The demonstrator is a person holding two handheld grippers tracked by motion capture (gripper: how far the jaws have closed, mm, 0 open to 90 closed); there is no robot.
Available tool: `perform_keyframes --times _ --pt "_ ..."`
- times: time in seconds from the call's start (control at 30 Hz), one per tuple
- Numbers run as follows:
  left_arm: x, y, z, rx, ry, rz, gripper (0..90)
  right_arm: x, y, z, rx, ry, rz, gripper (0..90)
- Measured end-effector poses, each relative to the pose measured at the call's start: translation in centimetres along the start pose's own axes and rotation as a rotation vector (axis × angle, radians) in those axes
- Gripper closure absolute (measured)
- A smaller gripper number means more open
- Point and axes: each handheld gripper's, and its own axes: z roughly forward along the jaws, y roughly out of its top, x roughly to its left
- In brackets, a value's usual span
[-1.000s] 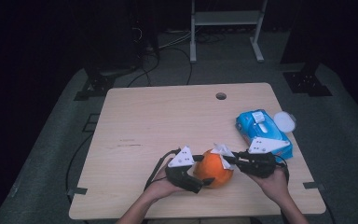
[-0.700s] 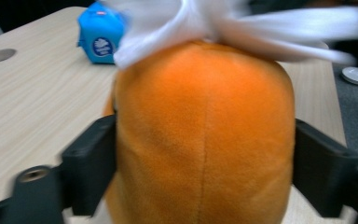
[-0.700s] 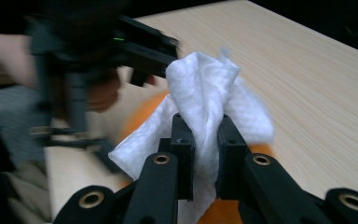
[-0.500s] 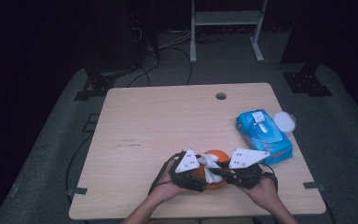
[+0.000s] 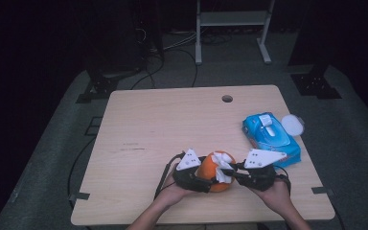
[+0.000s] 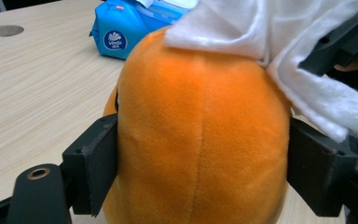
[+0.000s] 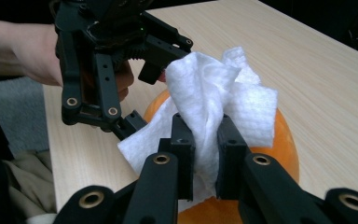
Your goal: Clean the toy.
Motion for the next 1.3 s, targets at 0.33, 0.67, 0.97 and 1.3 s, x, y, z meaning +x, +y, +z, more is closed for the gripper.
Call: perform_keyframes --times 0.33,0.67,0.97,1.3 --pt "-2.4 0.0 0.6 0.033 -0.013 0.212 19.1 -0.6 -0.1 -0.9 -0.026 -0.012 0.037 79.9" --pt "-3.0 -0.2 0.8 0.017 -0.033 0.252 18.8 -1.7 -0.3 -1.1 -0.003 -0.037 0.044 79.9" --pt "-4.2 -0.2 1.0 0.042 -0.022 0.342 20.3 -0.4 0.5 -0.3 0.023 0.017 0.008 79.9" --pt "-2.9 -0.3 0.7 0.016 -0.031 0.265 21.9 -4.2 -2.6 -2.2 0.053 -0.056 0.139 79.9"
